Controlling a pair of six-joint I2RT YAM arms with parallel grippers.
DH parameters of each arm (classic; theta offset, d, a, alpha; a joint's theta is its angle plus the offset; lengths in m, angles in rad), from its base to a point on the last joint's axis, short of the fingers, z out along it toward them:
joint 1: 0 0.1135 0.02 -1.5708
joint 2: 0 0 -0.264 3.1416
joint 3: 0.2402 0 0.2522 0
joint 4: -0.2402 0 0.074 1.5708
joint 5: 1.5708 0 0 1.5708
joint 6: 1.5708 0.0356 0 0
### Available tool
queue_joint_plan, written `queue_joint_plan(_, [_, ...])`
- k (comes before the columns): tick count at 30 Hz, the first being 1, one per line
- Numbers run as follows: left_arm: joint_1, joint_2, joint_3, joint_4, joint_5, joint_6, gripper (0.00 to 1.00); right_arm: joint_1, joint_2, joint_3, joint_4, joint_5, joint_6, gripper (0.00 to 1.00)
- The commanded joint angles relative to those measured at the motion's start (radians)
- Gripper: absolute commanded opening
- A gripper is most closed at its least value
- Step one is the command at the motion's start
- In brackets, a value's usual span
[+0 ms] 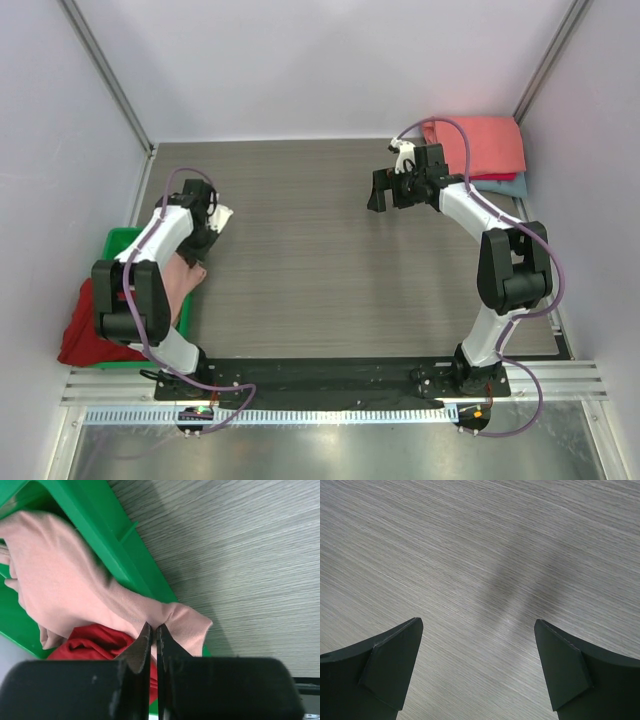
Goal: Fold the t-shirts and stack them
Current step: Grab the tshirt from the pile
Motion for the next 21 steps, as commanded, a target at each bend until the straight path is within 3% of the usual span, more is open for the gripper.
queue_joint_plan(1, [0.042,-0.046,0.016,0.014,-0.041,0.015,0.00,0.004,-0.003,0.046,0.018,-0.027,-0.013,1.00])
queue_joint_plan(8, [0.099,-0.133,0.180,0.021,-0.061,0.050,0.00,0.004,0.008,0.084,0.018,-0.065,-0.066,1.00])
queue_joint_plan(12, [0.100,-0.146,0.405,0.120,-0.078,0.079,0.00,0.004,0.002,0.107,0.070,-0.106,-0.103,1.00])
queue_joint_plan(17, [0.094,-0.077,0.665,0.161,0.029,0.087,0.00,0.004,0.029,0.205,0.119,-0.088,-0.079,1.00])
queue_joint_plan(21, [0.026,-0.015,0.881,0.195,0.062,0.101,0.00,0.004,0.040,0.280,0.115,-0.090,-0.070,1.00])
